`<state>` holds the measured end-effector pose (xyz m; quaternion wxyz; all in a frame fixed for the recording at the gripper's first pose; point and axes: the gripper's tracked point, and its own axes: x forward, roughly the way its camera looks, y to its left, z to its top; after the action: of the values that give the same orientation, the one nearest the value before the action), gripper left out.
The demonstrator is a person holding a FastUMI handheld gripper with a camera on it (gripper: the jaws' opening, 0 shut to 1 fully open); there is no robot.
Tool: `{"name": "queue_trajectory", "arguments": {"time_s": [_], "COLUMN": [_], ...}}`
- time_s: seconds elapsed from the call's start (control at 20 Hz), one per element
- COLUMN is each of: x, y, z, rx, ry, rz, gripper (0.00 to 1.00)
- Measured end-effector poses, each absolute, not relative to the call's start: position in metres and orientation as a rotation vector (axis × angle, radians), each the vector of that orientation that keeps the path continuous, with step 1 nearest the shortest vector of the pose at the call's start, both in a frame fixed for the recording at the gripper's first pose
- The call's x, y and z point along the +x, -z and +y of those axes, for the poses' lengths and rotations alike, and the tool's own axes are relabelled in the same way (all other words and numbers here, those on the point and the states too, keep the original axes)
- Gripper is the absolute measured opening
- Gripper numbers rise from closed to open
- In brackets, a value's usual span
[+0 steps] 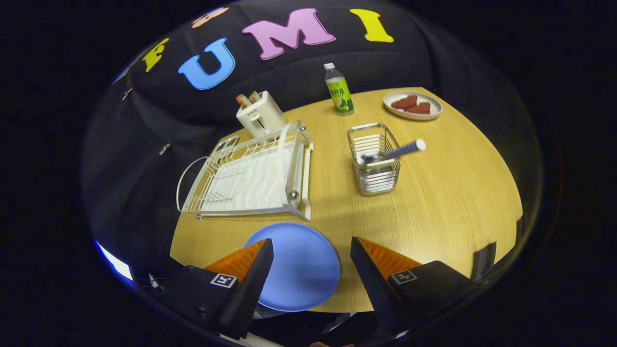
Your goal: Take the plate from the dish rack, then take the spoon from the basket and place it into the plate.
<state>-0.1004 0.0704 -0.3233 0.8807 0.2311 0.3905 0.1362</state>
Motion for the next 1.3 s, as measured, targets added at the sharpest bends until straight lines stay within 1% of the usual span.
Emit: {"name": "queue_trajectory", "arguments": {"time_s": [0.1,0.2,0.35,0.55,0.75,0.8,0.85,0.9,0.95,1.05,1.15,1.2,1.3], "x": [-0.083,-0.058,-0.023,0.005,0.005,0.002,0.001,0.000,0.001,0.002,0.002,0.001,0.003], "y": [0.286,0.252,0.227,0.266,0.324,0.335,0.343,0.352,0.361,0.373,0.383,0.387,0.387], "z": [0.060,0.040,0.002,-0.039,-0.047,-0.045,-0.045,-0.044,-0.044,-0.045,-0.046,-0.049,-0.046], "rx": [0.418,0.339,0.232,0.115,0.064,0.069,0.068,0.072,0.073,0.075,0.074,0.070,0.090], "ry": [-0.309,-0.303,-0.269,-0.227,-0.271,-0.287,-0.293,-0.300,-0.299,-0.294,-0.284,-0.279,-0.287], "rz": [0.713,0.605,0.517,0.593,0.737,0.775,0.802,0.821,0.839,0.867,0.895,0.910,0.916], "gripper": [0.99,0.99,0.99,0.99,0.98,0.91,0.88,0.81,0.76,0.61,0.51,0.41,0.27]}}
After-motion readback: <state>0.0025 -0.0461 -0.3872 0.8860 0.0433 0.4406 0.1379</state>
